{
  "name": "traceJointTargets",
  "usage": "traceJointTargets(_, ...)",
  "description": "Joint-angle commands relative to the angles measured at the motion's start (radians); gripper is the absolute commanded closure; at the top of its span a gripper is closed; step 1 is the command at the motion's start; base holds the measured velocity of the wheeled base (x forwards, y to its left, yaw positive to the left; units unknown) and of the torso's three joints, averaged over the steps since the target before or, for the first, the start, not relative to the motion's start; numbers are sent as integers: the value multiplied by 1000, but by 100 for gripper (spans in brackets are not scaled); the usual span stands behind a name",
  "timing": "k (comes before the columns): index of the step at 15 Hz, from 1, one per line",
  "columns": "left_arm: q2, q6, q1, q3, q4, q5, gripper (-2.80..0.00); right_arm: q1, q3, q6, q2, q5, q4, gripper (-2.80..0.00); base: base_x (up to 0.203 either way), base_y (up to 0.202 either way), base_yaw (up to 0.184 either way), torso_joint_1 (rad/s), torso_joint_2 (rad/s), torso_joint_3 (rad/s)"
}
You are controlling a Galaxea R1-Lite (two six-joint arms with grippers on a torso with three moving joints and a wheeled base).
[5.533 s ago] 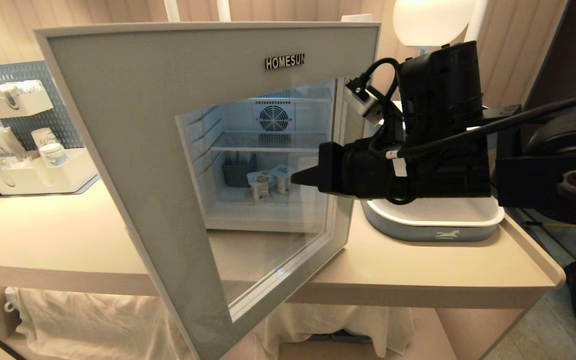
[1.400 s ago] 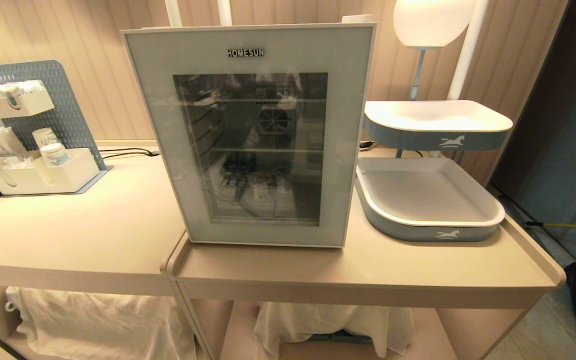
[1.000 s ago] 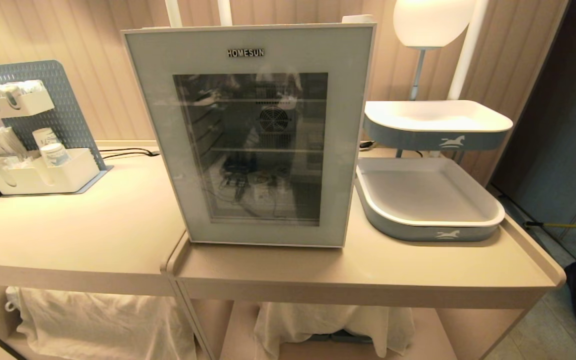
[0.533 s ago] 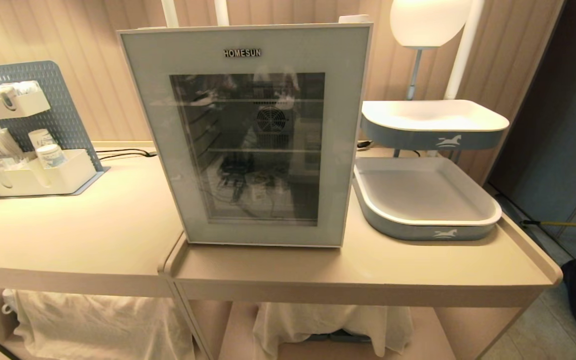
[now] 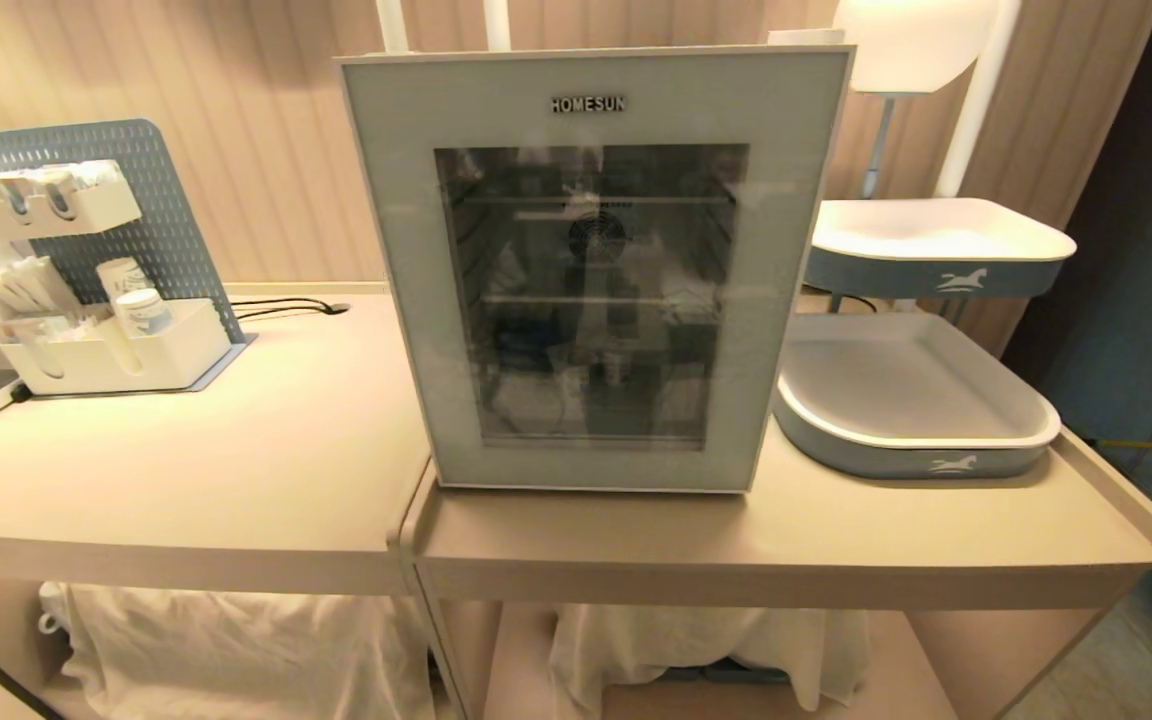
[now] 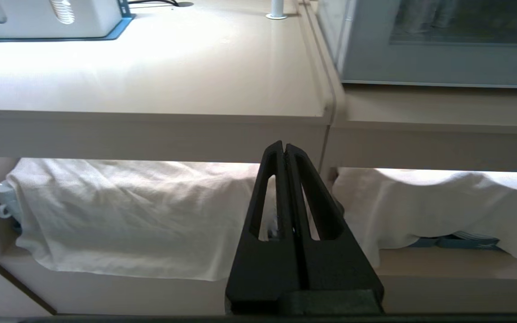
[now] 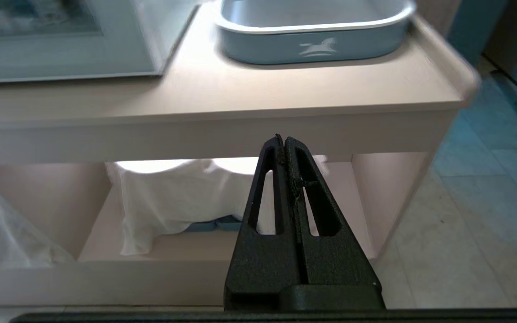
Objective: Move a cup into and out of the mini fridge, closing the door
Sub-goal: Open the freezer door
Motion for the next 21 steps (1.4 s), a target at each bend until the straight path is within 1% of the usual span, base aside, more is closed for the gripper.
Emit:
traceJointTargets(1,2,0,1,0,0,0,0,-1,0,0,2,0,-1,0,0,191,0,2,2,2)
traceJointTargets(6,2,0,1,1,0,0,0,0,0,0,2,-1,-2,0,0,172,3,2,3,3)
traceJointTargets(16,2,0,1,0,0,0,0,-1,0,0,3,-1,-2,0,0,0,0,0,0,0)
traceJointTargets(18,2,10,1,-2,2,1,0,-1,0,0,3,-1,-1,0,0,0,0,0,0,0)
traceJointTargets(19,3,20,1,-23,2,9,0,0,0,0,2,-1,-2,0,0,0,0,0,0,0)
traceJointTargets(20,10,29,1,-83,21,32,0,1,0,0,2,-1,-1,0,0,0,0,0,0,0)
traceJointTargets(21,33,32,1,-185,65,63,0,1,0,0,2,-1,1,0,0,0,0,0,0,0)
